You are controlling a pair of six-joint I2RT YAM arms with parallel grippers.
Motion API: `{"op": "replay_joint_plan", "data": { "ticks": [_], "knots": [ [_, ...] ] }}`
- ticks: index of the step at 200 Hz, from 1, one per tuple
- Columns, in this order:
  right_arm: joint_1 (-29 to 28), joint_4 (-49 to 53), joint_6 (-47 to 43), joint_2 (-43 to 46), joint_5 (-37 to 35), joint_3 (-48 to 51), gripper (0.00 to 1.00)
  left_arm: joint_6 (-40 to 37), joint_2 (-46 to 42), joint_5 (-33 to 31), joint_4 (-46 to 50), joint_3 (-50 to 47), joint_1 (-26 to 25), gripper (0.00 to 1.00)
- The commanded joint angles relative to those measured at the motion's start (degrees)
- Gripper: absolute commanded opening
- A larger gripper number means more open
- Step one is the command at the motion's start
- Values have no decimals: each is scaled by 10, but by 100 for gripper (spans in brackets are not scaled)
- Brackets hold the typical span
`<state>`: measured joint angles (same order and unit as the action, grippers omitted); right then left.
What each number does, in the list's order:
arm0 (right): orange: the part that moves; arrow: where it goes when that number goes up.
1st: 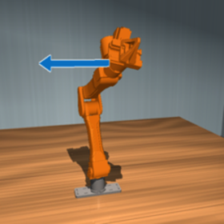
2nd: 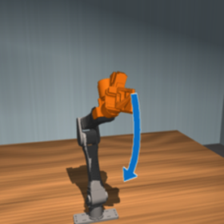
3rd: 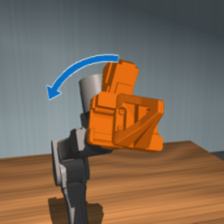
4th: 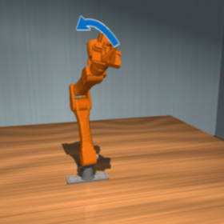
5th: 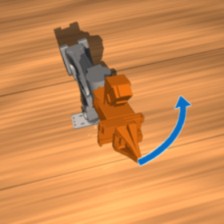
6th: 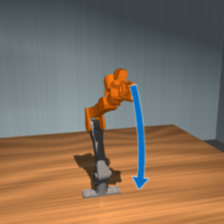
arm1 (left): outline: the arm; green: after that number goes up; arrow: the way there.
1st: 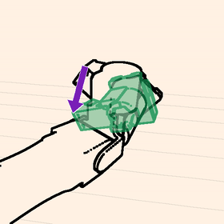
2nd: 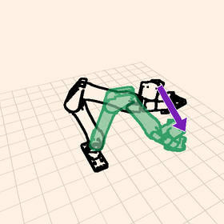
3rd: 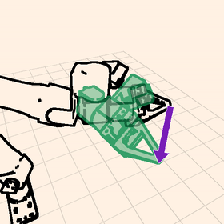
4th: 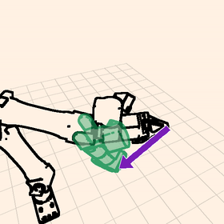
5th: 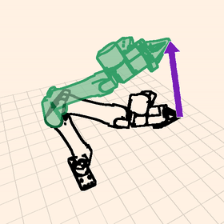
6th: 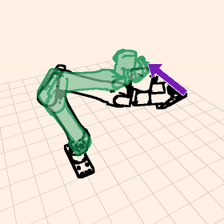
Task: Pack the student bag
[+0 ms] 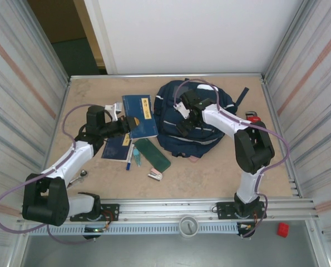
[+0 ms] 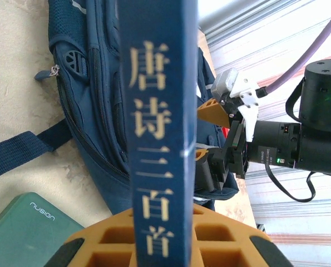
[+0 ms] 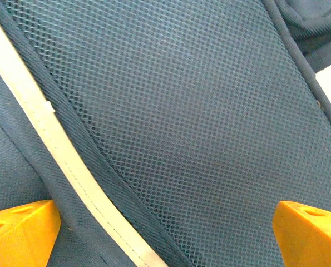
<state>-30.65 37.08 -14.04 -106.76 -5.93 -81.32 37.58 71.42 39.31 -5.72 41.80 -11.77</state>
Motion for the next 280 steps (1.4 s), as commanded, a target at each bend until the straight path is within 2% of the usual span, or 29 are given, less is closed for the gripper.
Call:
{"op": "replay_joint_plan", "data": {
  "ticks": [1,14,29,47,67,86,102,119,133,174,200,223,232,243,255,258,263,270,280],
  "knots": [
    [-5,47,-28,-6,83,-16,98,-17,2,3,-8,21,-5,0],
    [0,55,-27,6,119,-17,100,-17,5,3,-8,23,-7,0],
    [-4,53,-25,8,118,-8,100,-17,10,4,-9,27,-8,0],
    [-4,45,-24,-13,87,-3,100,-18,16,2,-16,26,-11,0],
    [-3,43,-24,-50,18,-19,100,-18,26,10,-15,33,-14,0],
    [-3,26,-30,-71,-18,-36,94,-24,32,11,-13,36,-17,0],
    [-7,6,-34,-67,-34,-38,82,-23,34,10,-14,36,-19,0],
    [-13,-13,-37,-46,-34,-36,53,-24,33,12,-12,36,-19,0],
    [-13,-26,-38,-23,-29,-29,35,-25,30,10,-11,35,-20,0],
    [8,-65,2,53,-77,-22,0,-30,19,9,2,33,-20,0],
    [30,-72,41,106,-65,-20,0,-29,7,7,3,29,-23,0],
    [44,-64,48,143,6,-7,0,-30,-2,3,6,26,-26,0],
    [45,-46,36,146,41,-3,16,-30,-3,2,7,23,-27,0],
    [44,-22,23,138,63,1,44,-30,-2,0,6,21,-28,0],
    [43,2,11,124,65,-1,66,-29,-1,0,4,21,-29,0],
    [43,8,8,120,63,-3,76,-29,-1,0,4,21,-30,0],
    [43,17,3,112,61,-5,87,-29,0,0,4,21,-30,0],
    [43,33,-3,101,58,-12,96,-29,2,1,4,21,-31,0],
    [42,58,-1,88,50,-22,99,-30,3,2,4,22,-32,0]
  ]
}}
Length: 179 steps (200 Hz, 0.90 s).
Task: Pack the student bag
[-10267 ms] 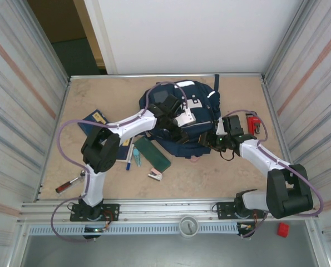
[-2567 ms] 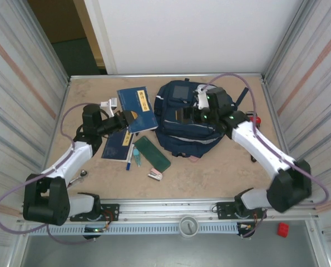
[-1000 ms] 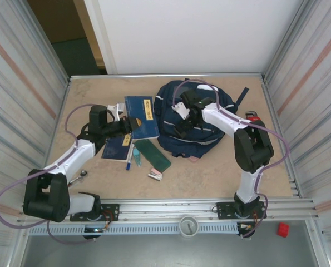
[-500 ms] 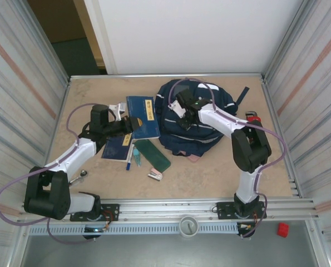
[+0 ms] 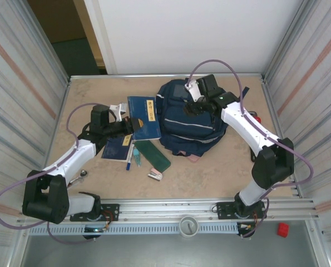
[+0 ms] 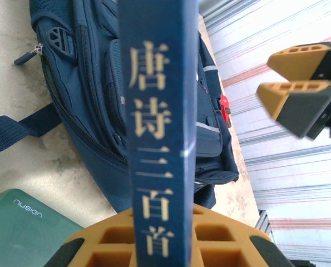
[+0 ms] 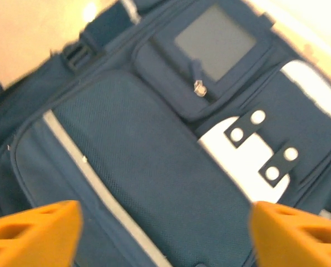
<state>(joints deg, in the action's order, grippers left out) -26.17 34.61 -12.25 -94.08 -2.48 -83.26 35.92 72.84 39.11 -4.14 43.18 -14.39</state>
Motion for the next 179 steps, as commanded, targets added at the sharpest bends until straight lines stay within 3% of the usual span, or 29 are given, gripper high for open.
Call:
{"op": "replay_joint_plan", "data": {
  "ticks": [1,46,67,88,100,124,142,156,179],
  "knots": [
    [-3,84,-19,-40,15,-4,100,-13,-11,4,-11,8,-6,0],
    [-25,112,25,24,98,62,100,-15,-11,2,-12,5,-9,0],
    [-51,124,37,34,82,101,100,-17,-9,7,-11,7,-10,0],
    [-57,129,43,13,75,113,93,-19,-7,9,-11,9,-11,0],
    [-63,127,45,-3,63,113,83,-19,-7,12,-11,8,-11,0],
    [-68,120,45,-34,25,82,40,-18,-15,10,-10,3,-12,0],
    [-82,138,33,-31,10,45,20,-18,-22,8,-6,-1,-12,0],
    [-88,145,29,-4,19,30,10,-16,-28,6,-4,-3,-12,0],
    [-83,133,39,62,17,32,3,-14,-37,2,-1,-5,-18,0]
  ]
}}
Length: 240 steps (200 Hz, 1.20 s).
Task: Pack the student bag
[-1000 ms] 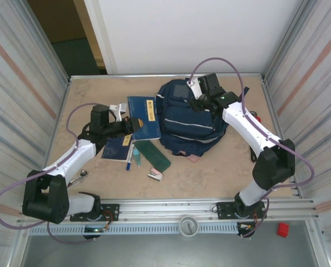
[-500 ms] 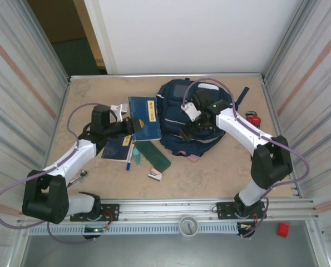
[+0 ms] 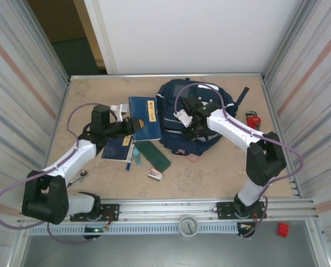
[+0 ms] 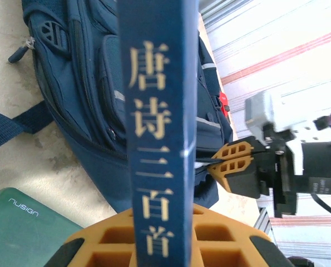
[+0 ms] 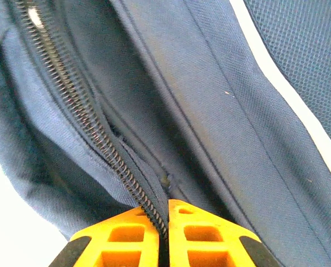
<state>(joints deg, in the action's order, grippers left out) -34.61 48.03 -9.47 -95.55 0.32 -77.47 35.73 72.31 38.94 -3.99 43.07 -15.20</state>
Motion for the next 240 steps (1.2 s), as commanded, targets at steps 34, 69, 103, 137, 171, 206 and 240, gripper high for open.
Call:
{"op": "replay_joint_plan", "data": {
  "ticks": [34,69,103,137,171,206,240],
  "knots": [
    [67,-34,69,140,36,-53,4,-8,-62,4,17,-5,-42,0],
    [101,-36,76,138,146,-79,11,-2,-101,-30,35,-24,-85,0],
    [103,-36,78,110,155,-55,4,-8,-119,-44,57,-28,-86,0],
    [103,-45,103,93,120,-63,0,-2,-131,-45,70,-22,-88,0],
    [95,-87,133,104,12,-113,0,28,-129,-22,55,-27,-128,0],
    [49,-201,48,138,-137,-88,0,99,-103,22,-9,-40,-174,0],
    [-18,-372,-128,160,-239,-13,0,139,5,27,-61,26,-207,0]
  ]
}}
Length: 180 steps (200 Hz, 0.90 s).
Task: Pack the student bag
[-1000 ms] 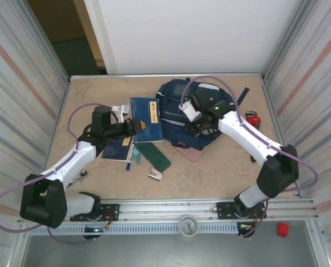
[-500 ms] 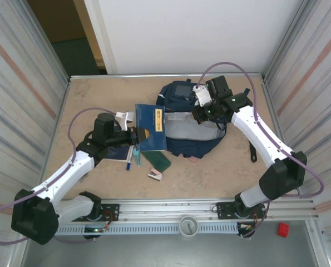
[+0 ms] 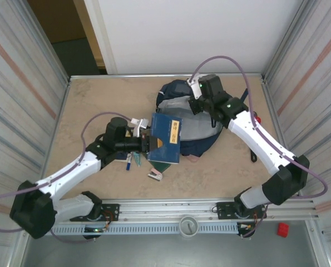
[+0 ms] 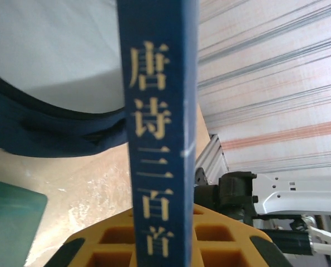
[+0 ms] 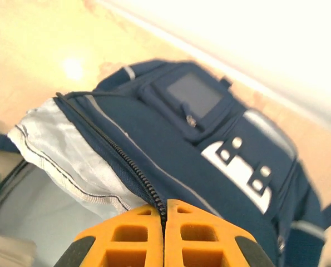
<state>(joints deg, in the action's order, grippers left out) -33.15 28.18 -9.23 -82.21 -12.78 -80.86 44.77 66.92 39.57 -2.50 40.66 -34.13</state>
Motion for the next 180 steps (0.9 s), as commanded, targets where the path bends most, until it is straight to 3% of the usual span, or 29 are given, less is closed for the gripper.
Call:
{"op": "replay_joint_plan", "data": {
  "ticks": [1,47,92,180],
  "knots": [
    [-33,-176,-133,27,-109,22,0,50,60,20,-79,52,-18,0],
    [-44,-269,-232,27,-113,49,0,168,217,6,-215,118,-27,0],
    [-40,-251,-220,44,-50,61,0,258,318,-59,-285,186,-13,0],
    [13,-187,-91,72,110,85,0,315,476,-318,-269,322,-29,0]
  ]
}}
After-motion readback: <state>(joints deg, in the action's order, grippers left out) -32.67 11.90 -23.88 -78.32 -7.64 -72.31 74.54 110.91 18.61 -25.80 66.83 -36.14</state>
